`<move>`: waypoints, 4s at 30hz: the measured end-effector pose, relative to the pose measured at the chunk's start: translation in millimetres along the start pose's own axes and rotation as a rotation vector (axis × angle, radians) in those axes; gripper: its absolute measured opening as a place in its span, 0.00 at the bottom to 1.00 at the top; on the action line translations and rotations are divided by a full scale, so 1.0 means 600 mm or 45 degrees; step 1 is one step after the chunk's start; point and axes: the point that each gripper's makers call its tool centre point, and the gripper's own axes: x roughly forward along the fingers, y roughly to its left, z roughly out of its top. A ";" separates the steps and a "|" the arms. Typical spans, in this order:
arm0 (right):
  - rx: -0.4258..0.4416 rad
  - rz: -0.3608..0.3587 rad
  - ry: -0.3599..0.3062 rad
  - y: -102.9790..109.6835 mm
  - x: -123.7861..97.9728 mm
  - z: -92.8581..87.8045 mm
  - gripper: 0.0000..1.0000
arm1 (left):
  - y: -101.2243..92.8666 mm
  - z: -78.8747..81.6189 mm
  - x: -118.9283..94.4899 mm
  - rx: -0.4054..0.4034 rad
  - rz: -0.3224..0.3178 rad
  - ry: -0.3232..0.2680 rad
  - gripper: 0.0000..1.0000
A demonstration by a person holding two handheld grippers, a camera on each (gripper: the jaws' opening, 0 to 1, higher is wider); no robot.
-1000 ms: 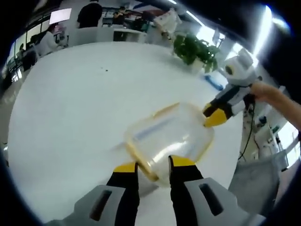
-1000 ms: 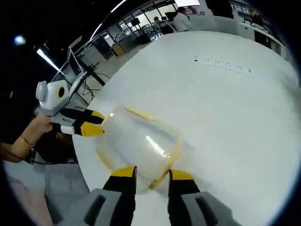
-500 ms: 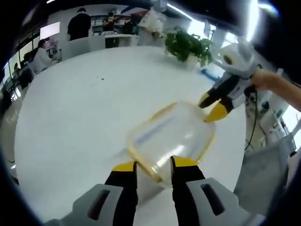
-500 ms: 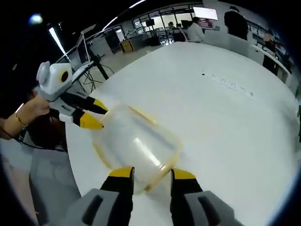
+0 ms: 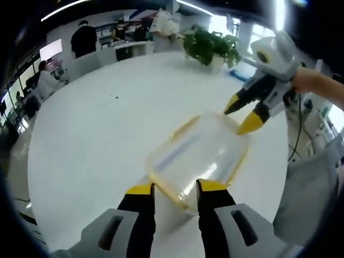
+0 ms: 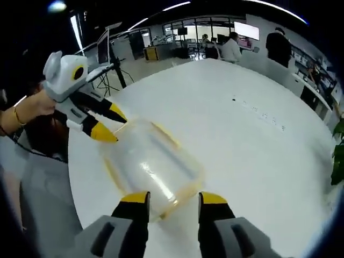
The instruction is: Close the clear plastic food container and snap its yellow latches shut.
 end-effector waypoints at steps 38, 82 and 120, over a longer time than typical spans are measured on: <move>-0.140 0.181 -0.209 0.063 0.042 0.094 0.31 | -0.072 0.074 0.033 0.265 -0.102 -0.211 0.38; -0.445 0.429 0.095 0.059 0.093 0.104 0.44 | -0.125 0.024 0.052 0.675 -0.169 -0.104 0.53; -0.560 0.563 0.606 0.063 0.108 0.093 0.42 | -0.115 0.024 0.060 0.679 -0.118 -0.041 0.48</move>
